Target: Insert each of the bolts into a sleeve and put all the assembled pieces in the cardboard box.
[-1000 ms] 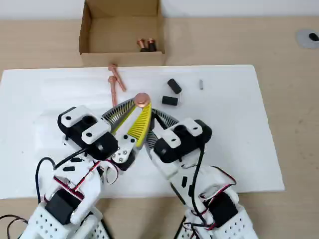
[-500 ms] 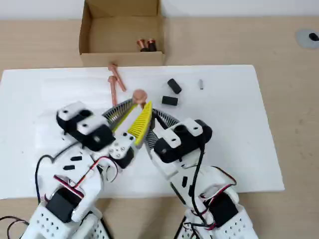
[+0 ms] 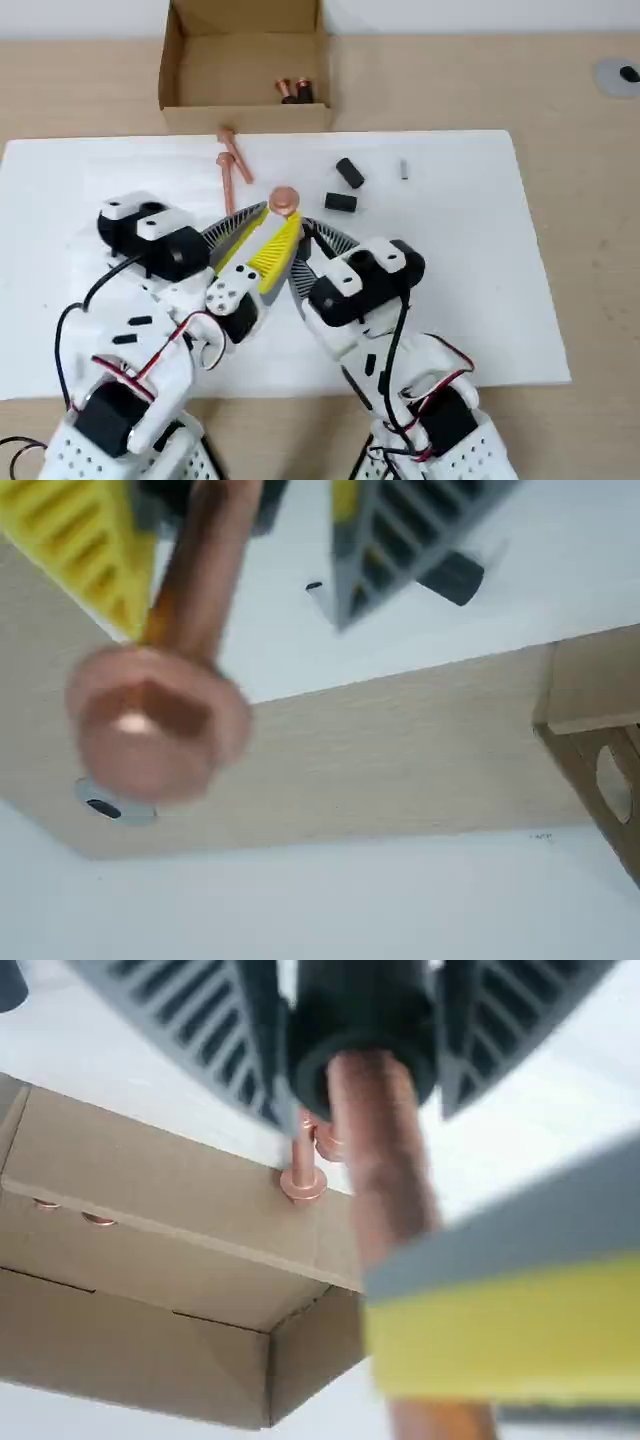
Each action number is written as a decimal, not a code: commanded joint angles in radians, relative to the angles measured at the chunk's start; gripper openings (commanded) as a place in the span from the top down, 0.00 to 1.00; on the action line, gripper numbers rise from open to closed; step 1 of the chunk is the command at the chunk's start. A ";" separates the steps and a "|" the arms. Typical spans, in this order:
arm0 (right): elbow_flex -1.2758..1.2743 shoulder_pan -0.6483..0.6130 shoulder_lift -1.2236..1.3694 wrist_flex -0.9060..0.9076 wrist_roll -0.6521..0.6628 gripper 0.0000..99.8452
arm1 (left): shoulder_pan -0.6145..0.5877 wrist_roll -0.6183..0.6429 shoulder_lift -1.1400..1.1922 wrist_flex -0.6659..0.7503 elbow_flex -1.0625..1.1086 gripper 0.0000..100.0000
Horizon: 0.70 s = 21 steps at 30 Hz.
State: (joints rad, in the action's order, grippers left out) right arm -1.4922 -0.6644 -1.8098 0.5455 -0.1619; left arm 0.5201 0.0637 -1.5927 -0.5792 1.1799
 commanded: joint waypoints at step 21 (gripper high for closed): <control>-0.038 0.174 -0.114 -0.133 -0.005 0.99 | -0.324 0.097 0.305 -0.499 -0.617 0.87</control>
State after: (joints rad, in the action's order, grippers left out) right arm -1.5535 -0.5294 -1.8082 0.4473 -0.1634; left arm 0.2624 0.1649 -1.3318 -1.0733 0.6030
